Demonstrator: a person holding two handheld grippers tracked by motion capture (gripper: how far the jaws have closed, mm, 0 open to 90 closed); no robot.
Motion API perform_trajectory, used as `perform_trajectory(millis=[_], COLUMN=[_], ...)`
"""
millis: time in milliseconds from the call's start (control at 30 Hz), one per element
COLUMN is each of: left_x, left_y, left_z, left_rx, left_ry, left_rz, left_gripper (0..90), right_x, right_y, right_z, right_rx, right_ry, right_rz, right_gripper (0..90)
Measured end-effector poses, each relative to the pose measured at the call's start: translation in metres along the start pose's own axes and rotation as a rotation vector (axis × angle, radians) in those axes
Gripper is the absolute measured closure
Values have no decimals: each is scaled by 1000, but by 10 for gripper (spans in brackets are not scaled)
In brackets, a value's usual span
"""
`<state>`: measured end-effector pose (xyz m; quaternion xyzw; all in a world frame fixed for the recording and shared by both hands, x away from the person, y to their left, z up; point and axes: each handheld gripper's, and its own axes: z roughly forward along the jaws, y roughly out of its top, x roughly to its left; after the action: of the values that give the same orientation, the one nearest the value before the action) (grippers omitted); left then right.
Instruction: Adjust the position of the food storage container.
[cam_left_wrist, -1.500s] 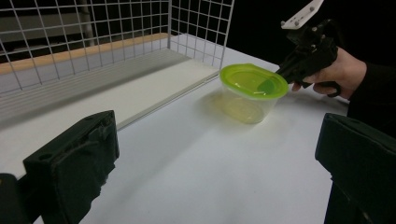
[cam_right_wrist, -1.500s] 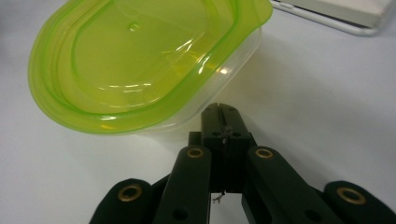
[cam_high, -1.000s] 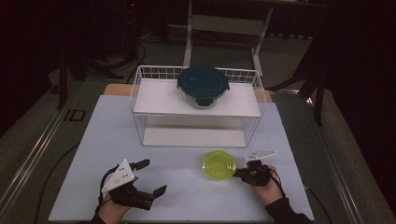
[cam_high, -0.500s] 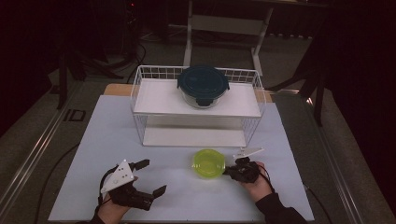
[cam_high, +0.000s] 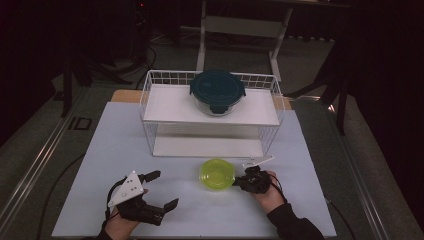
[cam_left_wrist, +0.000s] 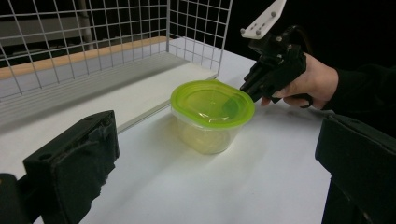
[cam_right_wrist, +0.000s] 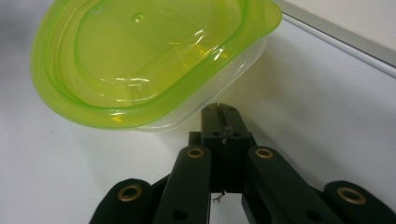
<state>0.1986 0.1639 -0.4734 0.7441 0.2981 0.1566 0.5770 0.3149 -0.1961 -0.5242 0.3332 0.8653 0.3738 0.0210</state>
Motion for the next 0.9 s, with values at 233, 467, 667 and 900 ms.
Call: perform_trajectory(millis=[233,467,667,900], left_x=[0,0,0,1], left_y=[0,0,0,1], left_z=[0,-1,-1,-2], left_rx=[-2,-2,-3,-6], left_ry=[-1,0,0,-5], left_rz=[-1,-2,-2,0], left_gripper=[0,0,0,0], right_x=[5,8,7,9], right_y=[6,8,7,1], right_z=[8,12,5,-19], right_rx=[7,11,-2,-65], right_ry=[9,17,-4,-47], right_rz=[-14,-19,-28,-27], right_gripper=[900,900,900,745])
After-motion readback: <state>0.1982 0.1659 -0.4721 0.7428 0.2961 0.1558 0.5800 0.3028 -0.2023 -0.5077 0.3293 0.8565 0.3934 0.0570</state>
